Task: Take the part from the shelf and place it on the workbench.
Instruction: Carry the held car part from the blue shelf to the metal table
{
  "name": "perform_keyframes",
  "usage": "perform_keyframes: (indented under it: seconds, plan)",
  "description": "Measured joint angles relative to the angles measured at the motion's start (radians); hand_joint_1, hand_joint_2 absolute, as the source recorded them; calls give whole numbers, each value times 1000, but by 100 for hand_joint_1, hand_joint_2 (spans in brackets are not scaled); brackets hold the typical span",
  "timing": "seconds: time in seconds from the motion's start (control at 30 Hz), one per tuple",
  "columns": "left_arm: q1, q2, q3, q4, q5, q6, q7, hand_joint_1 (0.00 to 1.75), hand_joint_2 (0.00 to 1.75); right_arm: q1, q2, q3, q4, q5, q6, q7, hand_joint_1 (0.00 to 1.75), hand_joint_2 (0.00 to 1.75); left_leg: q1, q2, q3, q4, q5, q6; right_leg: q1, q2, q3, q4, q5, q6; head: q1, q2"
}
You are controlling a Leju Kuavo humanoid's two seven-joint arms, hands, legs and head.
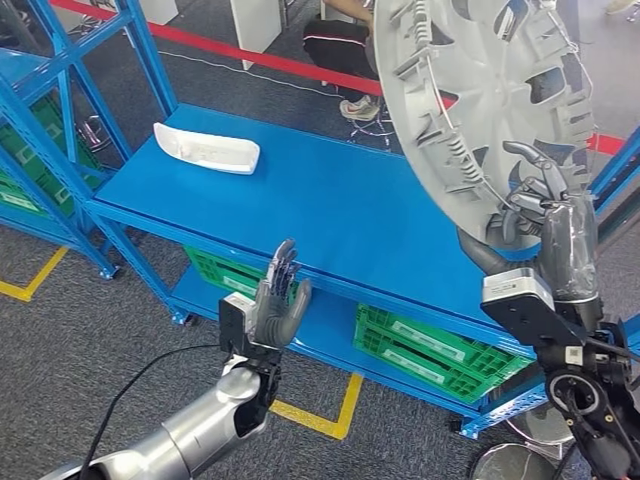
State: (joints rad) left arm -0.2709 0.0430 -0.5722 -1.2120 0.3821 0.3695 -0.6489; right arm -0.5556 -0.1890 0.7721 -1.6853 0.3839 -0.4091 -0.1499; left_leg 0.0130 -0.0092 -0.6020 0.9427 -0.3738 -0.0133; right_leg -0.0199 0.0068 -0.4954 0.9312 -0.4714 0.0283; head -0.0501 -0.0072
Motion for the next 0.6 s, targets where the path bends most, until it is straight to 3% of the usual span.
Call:
perform_keyframes:
  seconds: [0.17, 0.3, 0.6]
  plan:
    - [0, -4, 0, 0, -2, 0, 0, 0, 0, 3, -1, -4, -1, 1, -1, 0, 175, 175, 0, 0, 0, 0, 0, 0, 0, 0, 0, 0, 0, 0, 0, 0]
    - [0, -5, 0, 0, -4, 0, 0, 0, 175, 3, -2, -5, -2, 1, -2, 0, 175, 175, 0, 0, 0, 0, 0, 0, 0, 0, 0, 0, 0, 0, 0, 0]
    - [2, -4, 6, 0, -34, 2, 0, 0, 175, 2, -3, -4, -1, -21, 1, -6, 175, 175, 0, 0, 0, 0, 0, 0, 0, 0, 0, 0, 0, 0, 0, 0]
